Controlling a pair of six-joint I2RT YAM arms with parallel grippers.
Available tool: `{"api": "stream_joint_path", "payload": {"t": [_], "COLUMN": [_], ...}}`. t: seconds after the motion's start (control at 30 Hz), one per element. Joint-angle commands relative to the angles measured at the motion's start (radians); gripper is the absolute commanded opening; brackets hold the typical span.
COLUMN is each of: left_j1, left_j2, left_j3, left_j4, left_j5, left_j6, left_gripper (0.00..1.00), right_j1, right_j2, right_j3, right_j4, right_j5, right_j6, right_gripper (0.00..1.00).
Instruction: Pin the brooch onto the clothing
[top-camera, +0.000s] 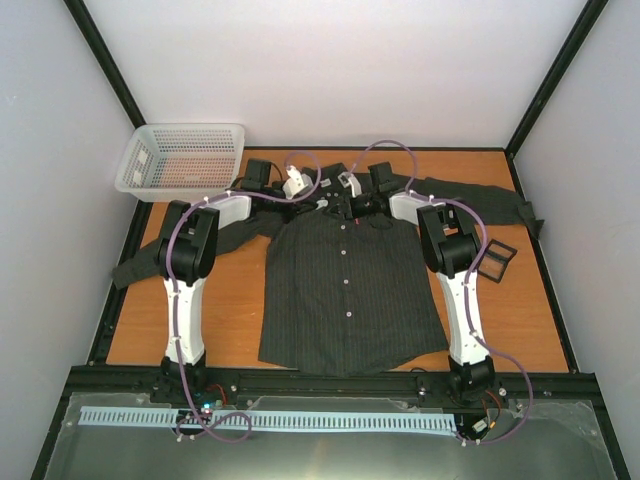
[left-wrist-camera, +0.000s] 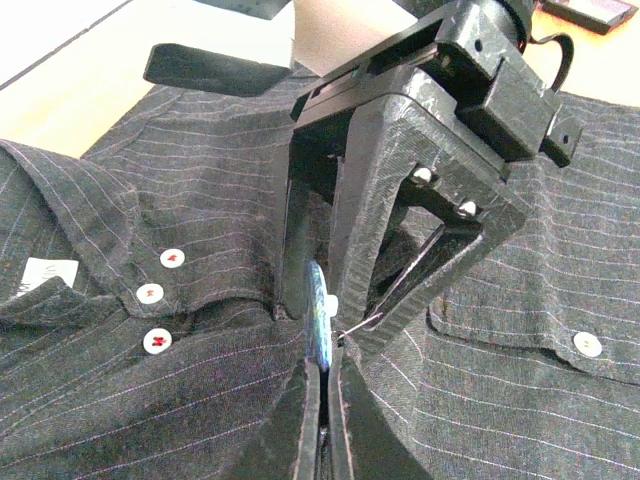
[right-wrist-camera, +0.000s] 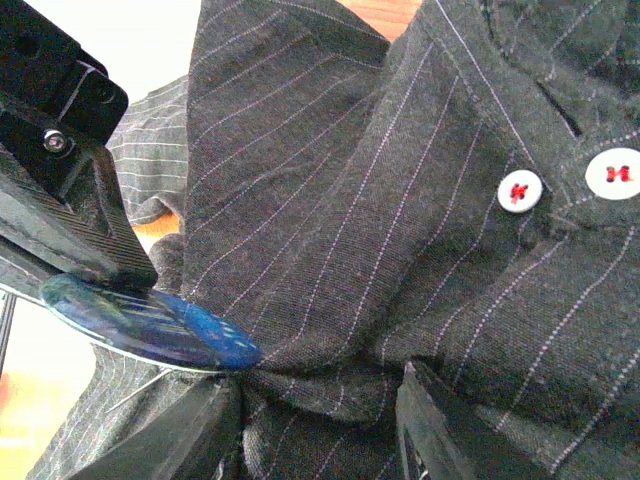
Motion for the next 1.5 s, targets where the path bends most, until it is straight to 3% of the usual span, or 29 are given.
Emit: {"api": "stream_joint_path", "payload": {"t": [0.0,0.23,0.43,0.8,0.97,1.47], "left_j1": [0.006,0.011,0.027,0.046,0.046,0.046], "left_j2": [-0.011,-0.005,0.02,0.035,0.04,0.044], "left_j3": [0.049,0.044,0.066,0.087,0.092,0.102], "left_j4": [-0.022,-0.027,-0.05,-0.06,-0.075,-0.097], "left_j5": [0.116,0.134,0.139,0.176,0.17,0.216], "left_j6": [-0.021,-0.04,-0.051,-0.071,-0.062,-0.045], "left_gripper": [0.01,0.01,0.01,0.01,0.01,0.01], "right_j1": [0.003,0.002,-0.008,-0.017,-0.016,-0.017], "right_j2": [0.033,0.015,-0.069,-0.042,-0.049,0.003], "right_j3": [0.052,0.034,-0.096,-0.072,-0.082,-0.007], "right_j4": [0.022,0.017,0.105,0.136,0.165,0.154], "right_j5": [0.007,0.003,-0.041,-0.119,-0.112,-0.132], "right_j6": [0.03,0.018,-0.02,-0.01,0.013,0.051], "right_gripper": [0.4,0.42,0.55,0.6,0.67,0.62]}}
